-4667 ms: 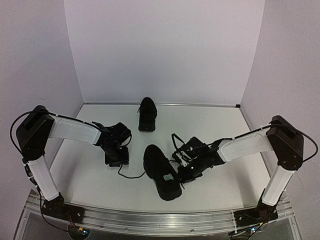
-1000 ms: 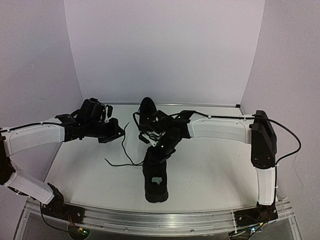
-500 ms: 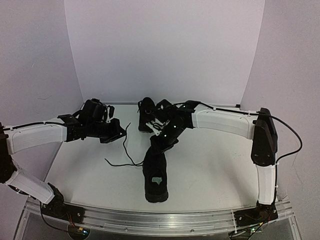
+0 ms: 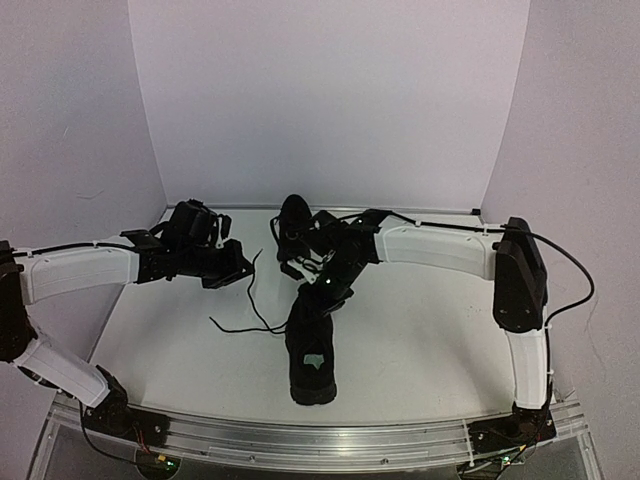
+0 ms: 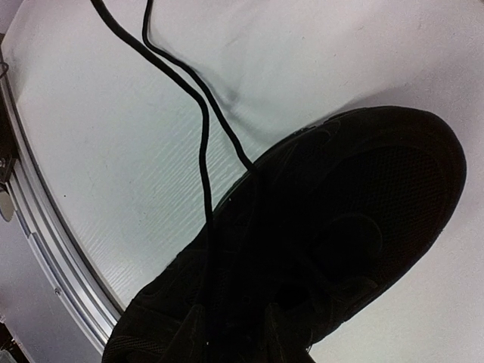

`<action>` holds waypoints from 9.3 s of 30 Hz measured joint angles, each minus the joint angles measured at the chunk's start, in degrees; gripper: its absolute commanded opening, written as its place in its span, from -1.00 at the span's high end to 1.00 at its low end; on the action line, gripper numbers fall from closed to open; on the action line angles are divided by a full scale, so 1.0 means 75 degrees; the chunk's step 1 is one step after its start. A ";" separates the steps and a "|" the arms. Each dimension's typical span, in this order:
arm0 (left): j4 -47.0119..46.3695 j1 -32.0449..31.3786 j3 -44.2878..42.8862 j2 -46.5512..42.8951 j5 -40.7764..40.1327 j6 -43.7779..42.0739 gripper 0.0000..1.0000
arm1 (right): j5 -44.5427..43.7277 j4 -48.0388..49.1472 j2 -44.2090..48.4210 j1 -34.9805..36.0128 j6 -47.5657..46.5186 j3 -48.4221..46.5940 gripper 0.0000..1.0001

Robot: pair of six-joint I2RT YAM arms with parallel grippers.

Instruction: Tie the shoes

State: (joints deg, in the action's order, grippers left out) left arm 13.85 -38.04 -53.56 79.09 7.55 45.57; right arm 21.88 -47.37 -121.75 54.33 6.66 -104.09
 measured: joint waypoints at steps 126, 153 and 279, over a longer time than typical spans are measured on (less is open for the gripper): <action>-0.1867 -0.1335 -0.0122 0.2535 0.6765 -0.1005 1.00 | -0.0360 0.0539 0.1162 -0.0003 0.0328 0.0982 1.00; -0.3856 -0.1478 -0.0088 0.3109 0.6155 0.0194 1.00 | 0.0787 0.1226 0.2653 -0.0781 0.1418 0.2536 0.11; 0.1438 -0.2157 0.0562 0.1055 -0.0026 -0.8761 1.00 | 0.2420 0.3266 0.3509 -0.2521 0.3878 0.5263 1.00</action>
State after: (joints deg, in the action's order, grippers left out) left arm 24.63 -54.22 -49.35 87.00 7.36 -20.14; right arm 40.03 -22.88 -95.43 35.42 35.75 -64.62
